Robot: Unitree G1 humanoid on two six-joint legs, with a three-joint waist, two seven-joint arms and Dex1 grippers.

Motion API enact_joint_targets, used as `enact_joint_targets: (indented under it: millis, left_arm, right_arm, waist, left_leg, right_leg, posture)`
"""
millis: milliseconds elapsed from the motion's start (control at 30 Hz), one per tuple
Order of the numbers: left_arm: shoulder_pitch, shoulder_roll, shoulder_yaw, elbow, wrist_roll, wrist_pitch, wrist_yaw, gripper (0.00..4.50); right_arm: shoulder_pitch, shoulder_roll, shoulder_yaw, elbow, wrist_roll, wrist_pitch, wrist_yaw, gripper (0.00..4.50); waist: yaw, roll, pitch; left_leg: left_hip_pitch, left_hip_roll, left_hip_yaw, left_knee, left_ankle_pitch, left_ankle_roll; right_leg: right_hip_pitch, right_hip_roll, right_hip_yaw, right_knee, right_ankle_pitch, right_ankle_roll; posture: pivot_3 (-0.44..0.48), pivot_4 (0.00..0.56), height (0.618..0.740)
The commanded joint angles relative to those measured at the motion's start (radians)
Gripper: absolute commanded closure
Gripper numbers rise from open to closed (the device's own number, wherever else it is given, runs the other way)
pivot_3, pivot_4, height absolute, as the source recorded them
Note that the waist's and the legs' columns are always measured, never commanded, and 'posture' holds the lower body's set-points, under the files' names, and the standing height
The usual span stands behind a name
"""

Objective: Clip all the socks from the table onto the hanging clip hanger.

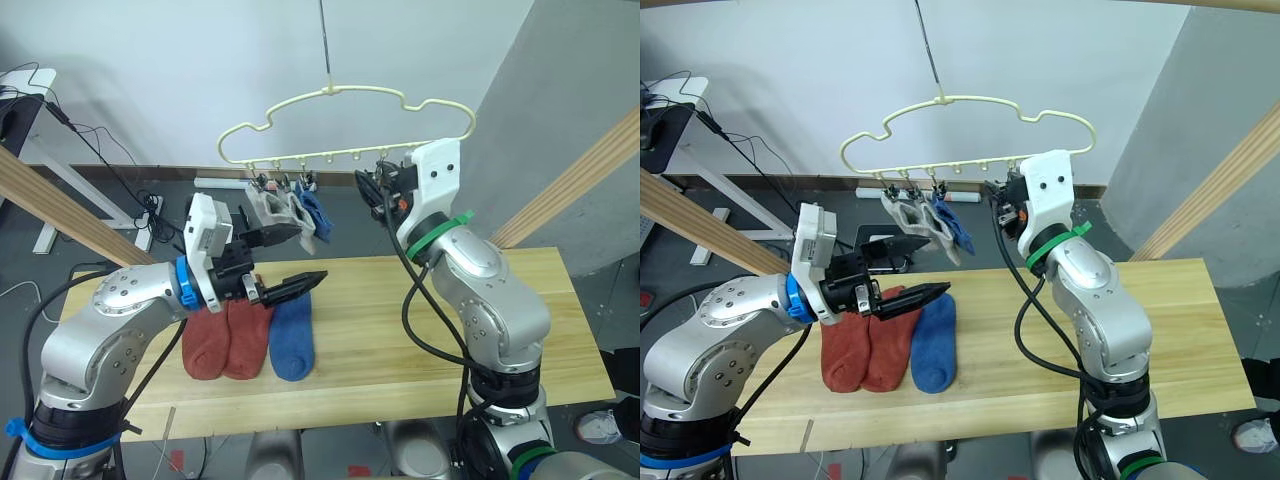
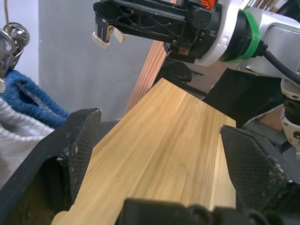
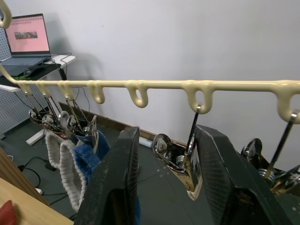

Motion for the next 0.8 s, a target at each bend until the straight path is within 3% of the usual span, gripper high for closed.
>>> enact_joint_targets:
  millis: [33, 633, 733, 800]
  left_arm:
    - [-0.002, -0.002, 0.01, -0.021, -0.002, -0.009, 0.001, 0.0]
    - [0.004, -0.004, 0.01, -0.027, -0.004, -0.008, 0.01, 0.0]
    - [0.006, -0.003, 0.009, -0.025, -0.002, -0.01, 0.011, 0.0]
    - [0.008, -0.005, 0.008, -0.026, -0.002, -0.01, 0.013, 0.0]
  right_arm:
    - [-0.004, 0.004, 0.008, -0.025, 0.006, -0.032, -0.001, 2.62]
    - [-0.006, 0.003, 0.031, 0.035, -0.002, -0.118, 0.004, 2.62]
    - [-0.003, 0.007, 0.03, 0.035, -0.004, -0.123, -0.001, 3.25]
    - [-0.002, 0.007, 0.029, 0.038, -0.007, -0.127, -0.005, 3.92]
  waist:
    - [0.0, 0.0, 0.0]
    - [0.0, 0.0, 0.0]
    - [0.0, 0.0, 0.0]
    - [0.0, 0.0, 0.0]
  left_leg:
    - [0.0, 0.0, 0.0, 0.0, 0.0, 0.0]
    - [0.0, 0.0, 0.0, 0.0, 0.0, 0.0]
    - [0.0, 0.0, 0.0, 0.0, 0.0, 0.0]
    - [0.0, 0.0, 0.0, 0.0, 0.0, 0.0]
  right_leg:
    - [0.0, 0.0, 0.0, 0.0, 0.0, 0.0]
    - [0.0, 0.0, 0.0, 0.0, 0.0, 0.0]
    - [0.0, 0.0, 0.0, 0.0, 0.0, 0.0]
    - [0.0, 0.0, 0.0, 0.0, 0.0, 0.0]
  posture:
    - [-0.189, 0.288, 0.74]
    - [-0.176, 0.282, 0.74]
    - [-0.178, 0.282, 0.74]
    - [-0.18, 0.283, 0.74]
